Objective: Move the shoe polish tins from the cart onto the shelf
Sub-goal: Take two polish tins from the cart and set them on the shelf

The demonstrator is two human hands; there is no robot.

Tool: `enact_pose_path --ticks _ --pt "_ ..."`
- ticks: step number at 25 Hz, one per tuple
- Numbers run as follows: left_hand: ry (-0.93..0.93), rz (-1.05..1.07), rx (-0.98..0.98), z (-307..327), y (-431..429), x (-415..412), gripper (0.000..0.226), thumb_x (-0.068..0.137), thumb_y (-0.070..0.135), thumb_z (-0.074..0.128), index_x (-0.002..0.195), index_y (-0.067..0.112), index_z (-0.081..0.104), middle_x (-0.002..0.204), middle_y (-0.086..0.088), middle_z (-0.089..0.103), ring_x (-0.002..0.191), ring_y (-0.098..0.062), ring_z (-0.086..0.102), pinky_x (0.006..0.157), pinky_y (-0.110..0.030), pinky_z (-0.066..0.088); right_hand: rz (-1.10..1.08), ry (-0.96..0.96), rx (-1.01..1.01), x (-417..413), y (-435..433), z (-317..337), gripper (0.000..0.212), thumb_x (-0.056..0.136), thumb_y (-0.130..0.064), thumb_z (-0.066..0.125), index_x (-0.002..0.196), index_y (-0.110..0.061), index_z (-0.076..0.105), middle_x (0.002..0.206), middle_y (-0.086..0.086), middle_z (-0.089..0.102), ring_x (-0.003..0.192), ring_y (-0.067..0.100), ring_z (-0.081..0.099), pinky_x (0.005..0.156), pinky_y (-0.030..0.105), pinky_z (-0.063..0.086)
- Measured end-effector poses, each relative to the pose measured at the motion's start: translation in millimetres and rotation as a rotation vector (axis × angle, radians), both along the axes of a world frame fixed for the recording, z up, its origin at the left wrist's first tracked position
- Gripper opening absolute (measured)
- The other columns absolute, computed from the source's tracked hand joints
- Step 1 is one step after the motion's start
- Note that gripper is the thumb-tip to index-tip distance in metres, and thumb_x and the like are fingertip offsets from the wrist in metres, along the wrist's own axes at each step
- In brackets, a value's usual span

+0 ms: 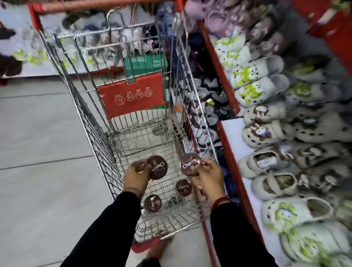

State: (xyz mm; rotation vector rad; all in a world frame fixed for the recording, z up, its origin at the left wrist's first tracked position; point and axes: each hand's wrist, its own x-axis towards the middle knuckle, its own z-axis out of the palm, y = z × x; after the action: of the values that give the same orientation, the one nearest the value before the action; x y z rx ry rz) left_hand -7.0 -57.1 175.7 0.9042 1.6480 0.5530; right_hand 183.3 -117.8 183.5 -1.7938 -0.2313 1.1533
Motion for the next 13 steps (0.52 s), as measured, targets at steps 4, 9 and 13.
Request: enact_pose_path --ticks 4,9,13 --pt "-0.081 -0.112 0.108 76.8 -19.2 14.6 0.037 0.090 0.017 0.064 0.124 0.002 0.063 0.124 -0.023 0.067 0.118 -0.037 0.064 0.103 -0.052 0.050 -0.070 -0.046 0.164 10.4 -50.8 85.7 0.033 0.093 -0.002 0.060 0.125 -0.001 0.057 0.100 0.010 0.067 0.079 0.012 0.065 0.061 0.024 0.061" --pt "-0.238 -0.276 0.248 178.4 -59.7 53.7 0.028 0.091 0.012 0.063 0.118 0.004 0.065 0.117 -0.016 0.068 0.110 -0.033 0.068 0.099 -0.049 0.053 -0.238 -0.109 0.341 37.9 -123.2 194.2 0.030 0.093 0.002 0.057 0.122 -0.004 0.058 0.093 0.008 0.068 0.070 0.014 0.070 0.053 0.022 0.060" --pt "-0.371 -0.423 0.302 232.8 -83.0 92.5 0.033 0.094 0.007 0.058 0.125 -0.006 0.058 0.118 -0.015 0.065 0.077 -0.016 0.064 0.060 -0.019 0.060 -0.287 -0.225 0.419 55.0 -180.7 256.7 0.033 0.092 0.001 0.058 0.126 0.000 0.058 0.089 0.005 0.067 0.070 0.012 0.068 0.049 0.018 0.058"
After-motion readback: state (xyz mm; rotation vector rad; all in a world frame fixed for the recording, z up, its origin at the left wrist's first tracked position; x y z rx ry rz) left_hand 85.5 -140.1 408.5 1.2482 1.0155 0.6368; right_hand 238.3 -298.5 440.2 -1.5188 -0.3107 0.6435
